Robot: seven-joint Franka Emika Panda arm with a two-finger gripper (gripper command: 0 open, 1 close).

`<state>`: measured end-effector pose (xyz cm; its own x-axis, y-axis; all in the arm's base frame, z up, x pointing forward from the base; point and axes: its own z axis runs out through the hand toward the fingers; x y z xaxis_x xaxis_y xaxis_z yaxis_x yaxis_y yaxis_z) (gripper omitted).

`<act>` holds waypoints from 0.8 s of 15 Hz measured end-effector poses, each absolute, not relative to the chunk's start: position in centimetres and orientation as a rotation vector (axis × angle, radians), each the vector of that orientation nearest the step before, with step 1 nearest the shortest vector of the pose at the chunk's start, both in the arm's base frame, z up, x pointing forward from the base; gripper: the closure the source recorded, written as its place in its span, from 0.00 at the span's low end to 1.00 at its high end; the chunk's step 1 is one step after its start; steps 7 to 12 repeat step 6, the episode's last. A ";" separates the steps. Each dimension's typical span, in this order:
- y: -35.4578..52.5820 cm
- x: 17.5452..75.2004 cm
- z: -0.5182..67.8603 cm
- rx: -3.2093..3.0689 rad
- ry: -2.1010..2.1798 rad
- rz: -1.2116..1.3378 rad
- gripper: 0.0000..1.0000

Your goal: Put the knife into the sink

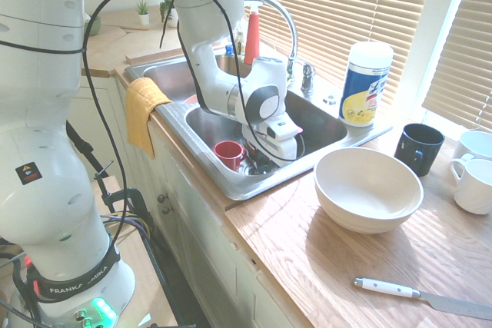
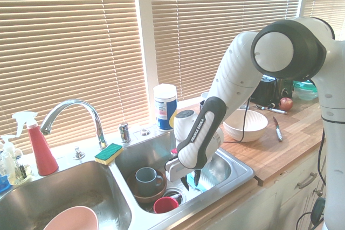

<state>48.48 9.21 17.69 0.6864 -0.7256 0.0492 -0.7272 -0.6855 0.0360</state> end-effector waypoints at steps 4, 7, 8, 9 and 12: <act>8.9 48.7 19.4 2.866 -1.182 0.082 0.00; 8.5 49.0 22.9 2.882 -1.151 0.123 0.00; 8.5 49.0 22.9 2.882 -1.151 0.123 0.00; 8.5 49.0 22.9 2.882 -1.151 0.123 0.00; 8.5 49.0 22.9 2.882 -1.151 0.123 0.00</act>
